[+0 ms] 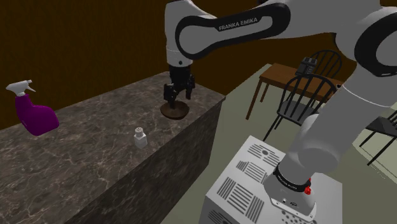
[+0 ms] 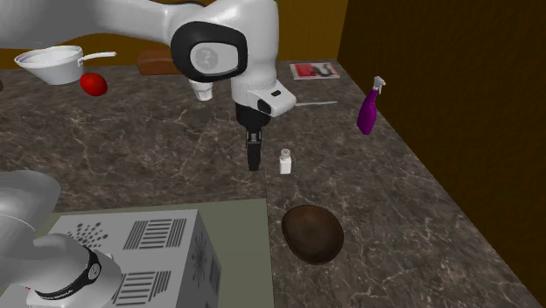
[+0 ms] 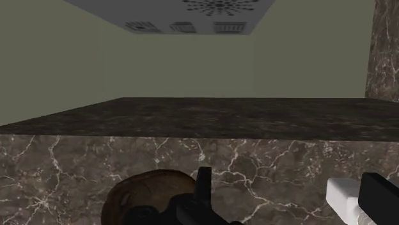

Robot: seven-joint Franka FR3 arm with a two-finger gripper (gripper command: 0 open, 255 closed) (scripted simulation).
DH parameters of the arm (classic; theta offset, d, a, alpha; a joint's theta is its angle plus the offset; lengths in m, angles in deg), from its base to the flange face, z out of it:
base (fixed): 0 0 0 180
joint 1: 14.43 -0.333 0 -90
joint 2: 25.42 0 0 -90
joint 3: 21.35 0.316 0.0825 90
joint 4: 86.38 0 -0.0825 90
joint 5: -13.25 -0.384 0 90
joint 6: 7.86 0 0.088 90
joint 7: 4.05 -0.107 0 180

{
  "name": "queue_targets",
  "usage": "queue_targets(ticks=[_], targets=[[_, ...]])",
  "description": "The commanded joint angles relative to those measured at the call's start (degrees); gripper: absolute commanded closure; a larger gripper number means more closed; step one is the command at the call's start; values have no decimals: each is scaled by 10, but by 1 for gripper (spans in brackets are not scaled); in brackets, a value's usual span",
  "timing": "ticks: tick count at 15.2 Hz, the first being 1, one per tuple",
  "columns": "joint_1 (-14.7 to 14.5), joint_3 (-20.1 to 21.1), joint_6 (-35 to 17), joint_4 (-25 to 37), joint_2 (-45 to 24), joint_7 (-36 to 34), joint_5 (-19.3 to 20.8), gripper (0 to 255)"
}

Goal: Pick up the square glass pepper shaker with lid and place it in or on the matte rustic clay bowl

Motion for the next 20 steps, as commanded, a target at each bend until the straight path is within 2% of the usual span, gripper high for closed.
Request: queue_targets(ticks=[1, 9, 16, 20], targets=[[-6, 11, 0, 39, -52, -18, 9, 0], [-48, 29, 32, 226, -256, -77, 53, 0], [-106, 26, 107, 459, -452, -106, 84, 0], [-104, 25, 74, 422, -448, -107, 84, 0]])
